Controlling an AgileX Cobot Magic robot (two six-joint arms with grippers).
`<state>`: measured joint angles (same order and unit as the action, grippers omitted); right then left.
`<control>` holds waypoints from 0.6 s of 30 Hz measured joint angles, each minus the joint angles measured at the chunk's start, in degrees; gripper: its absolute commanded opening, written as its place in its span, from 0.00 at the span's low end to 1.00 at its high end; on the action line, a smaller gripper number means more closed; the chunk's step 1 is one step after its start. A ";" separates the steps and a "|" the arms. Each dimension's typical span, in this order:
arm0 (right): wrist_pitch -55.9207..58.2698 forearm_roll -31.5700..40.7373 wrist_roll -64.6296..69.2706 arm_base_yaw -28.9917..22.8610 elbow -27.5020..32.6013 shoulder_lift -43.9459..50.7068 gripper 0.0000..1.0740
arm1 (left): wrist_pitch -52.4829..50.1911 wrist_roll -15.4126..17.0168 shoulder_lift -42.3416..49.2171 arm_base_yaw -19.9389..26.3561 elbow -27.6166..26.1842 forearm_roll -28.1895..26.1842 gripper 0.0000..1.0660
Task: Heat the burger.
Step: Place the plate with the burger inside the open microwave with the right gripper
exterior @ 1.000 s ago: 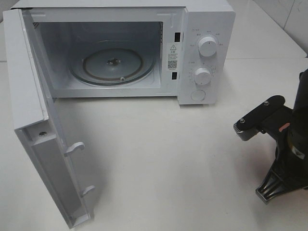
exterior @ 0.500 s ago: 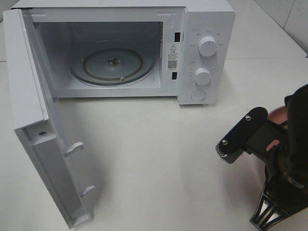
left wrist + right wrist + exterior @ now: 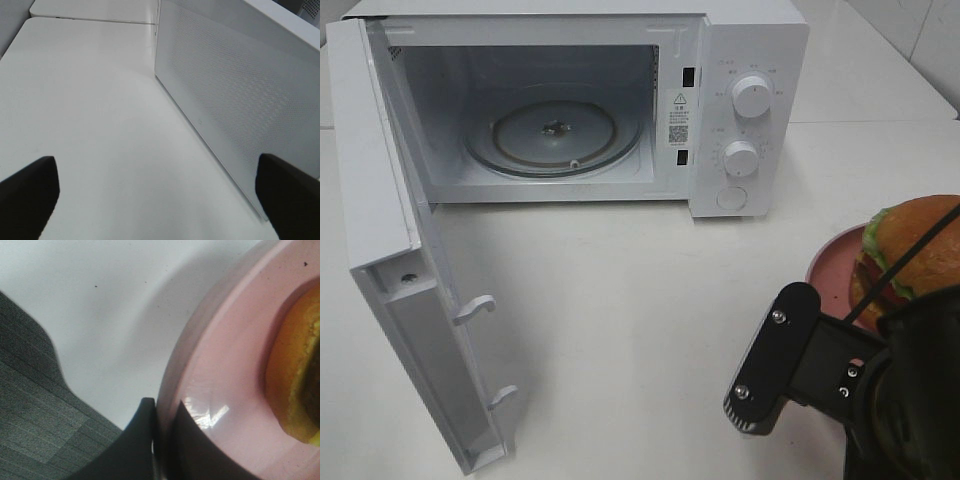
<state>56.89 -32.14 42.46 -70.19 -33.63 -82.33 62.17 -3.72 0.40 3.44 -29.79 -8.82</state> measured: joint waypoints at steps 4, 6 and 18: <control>0.00 0.00 -0.23 -3.21 0.00 0.00 0.01 | 0.00 0.00 0.00 0.00 0.00 0.00 0.94; 0.00 0.00 -0.97 -4.53 0.00 0.00 0.01 | 0.00 0.00 0.00 0.00 0.00 0.00 0.94; -1.09 -4.53 -10.20 -7.51 0.00 0.00 0.02 | 0.00 0.00 0.00 0.00 0.00 0.00 0.94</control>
<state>55.81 -36.67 32.26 -77.69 -33.63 -82.33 62.17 -3.72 0.40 3.44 -29.79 -8.82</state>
